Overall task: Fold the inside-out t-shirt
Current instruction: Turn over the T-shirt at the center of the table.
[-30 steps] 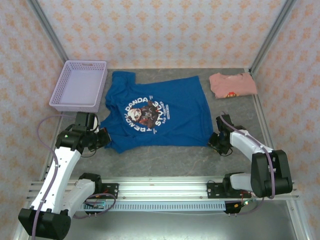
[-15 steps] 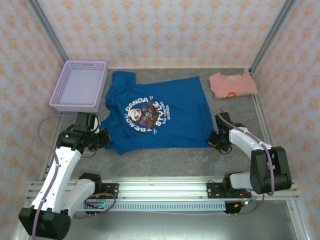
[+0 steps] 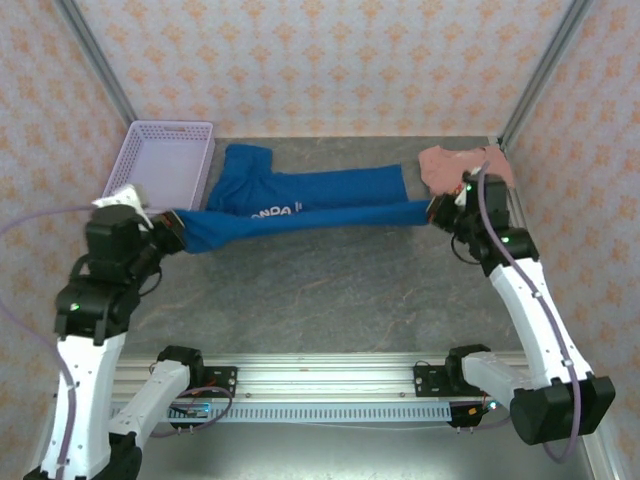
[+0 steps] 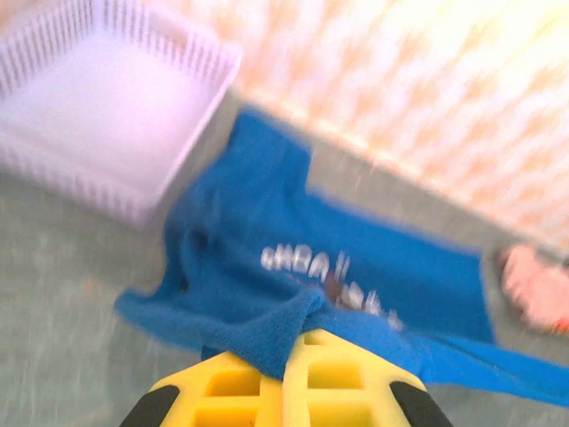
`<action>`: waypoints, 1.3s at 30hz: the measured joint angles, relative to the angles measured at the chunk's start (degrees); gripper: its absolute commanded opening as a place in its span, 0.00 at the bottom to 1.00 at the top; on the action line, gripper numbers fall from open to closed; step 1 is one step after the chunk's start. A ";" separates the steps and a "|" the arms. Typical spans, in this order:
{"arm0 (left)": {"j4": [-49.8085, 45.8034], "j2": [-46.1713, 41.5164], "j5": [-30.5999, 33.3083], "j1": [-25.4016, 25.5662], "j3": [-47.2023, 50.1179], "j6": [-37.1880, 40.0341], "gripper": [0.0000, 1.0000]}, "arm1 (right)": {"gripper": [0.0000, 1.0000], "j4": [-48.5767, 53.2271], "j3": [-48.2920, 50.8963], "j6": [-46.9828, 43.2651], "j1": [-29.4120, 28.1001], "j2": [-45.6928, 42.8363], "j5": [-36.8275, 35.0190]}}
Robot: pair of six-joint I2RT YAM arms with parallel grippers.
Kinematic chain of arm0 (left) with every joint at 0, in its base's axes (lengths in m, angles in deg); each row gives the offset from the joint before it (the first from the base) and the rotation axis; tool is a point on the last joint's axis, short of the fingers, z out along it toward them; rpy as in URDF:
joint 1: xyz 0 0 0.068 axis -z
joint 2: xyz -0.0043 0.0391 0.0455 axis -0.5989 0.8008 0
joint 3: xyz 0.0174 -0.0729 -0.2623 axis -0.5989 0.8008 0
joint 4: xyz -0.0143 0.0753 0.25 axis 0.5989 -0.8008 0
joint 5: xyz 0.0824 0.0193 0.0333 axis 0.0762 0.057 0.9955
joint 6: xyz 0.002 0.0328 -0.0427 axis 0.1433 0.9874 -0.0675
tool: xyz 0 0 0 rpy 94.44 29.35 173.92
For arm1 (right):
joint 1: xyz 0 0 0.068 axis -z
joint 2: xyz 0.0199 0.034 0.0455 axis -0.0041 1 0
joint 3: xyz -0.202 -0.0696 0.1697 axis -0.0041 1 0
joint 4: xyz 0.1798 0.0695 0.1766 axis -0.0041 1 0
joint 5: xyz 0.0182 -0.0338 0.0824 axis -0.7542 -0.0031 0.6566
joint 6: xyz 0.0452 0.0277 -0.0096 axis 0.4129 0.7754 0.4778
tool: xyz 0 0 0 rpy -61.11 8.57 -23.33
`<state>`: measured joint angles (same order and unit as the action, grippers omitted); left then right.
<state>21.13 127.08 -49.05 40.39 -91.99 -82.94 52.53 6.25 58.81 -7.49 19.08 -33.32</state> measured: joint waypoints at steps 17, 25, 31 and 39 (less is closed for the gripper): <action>-6.12 14.51 4.76 0.00 -66.75 13.05 0.00 | 0.00 13.68 -50.80 -6.19 -0.28 -6.19 -4.87; -5.51 25.62 7.50 0.00 -63.21 14.82 0.00 | 0.00 12.57 -46.86 -7.89 -0.26 -4.68 -7.85; 4.39 41.31 8.00 0.00 -46.88 14.82 0.00 | 0.00 -0.72 -30.88 -8.92 -0.26 9.55 -11.26; 9.35 90.03 7.32 -0.20 -65.92 13.94 0.32 | 0.22 -17.92 -35.28 -6.54 -0.28 58.18 -12.41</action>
<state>30.48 217.11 -41.73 40.19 -157.91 -68.99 34.61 -29.03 52.27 -7.78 77.26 -45.74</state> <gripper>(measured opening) 0.182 0.159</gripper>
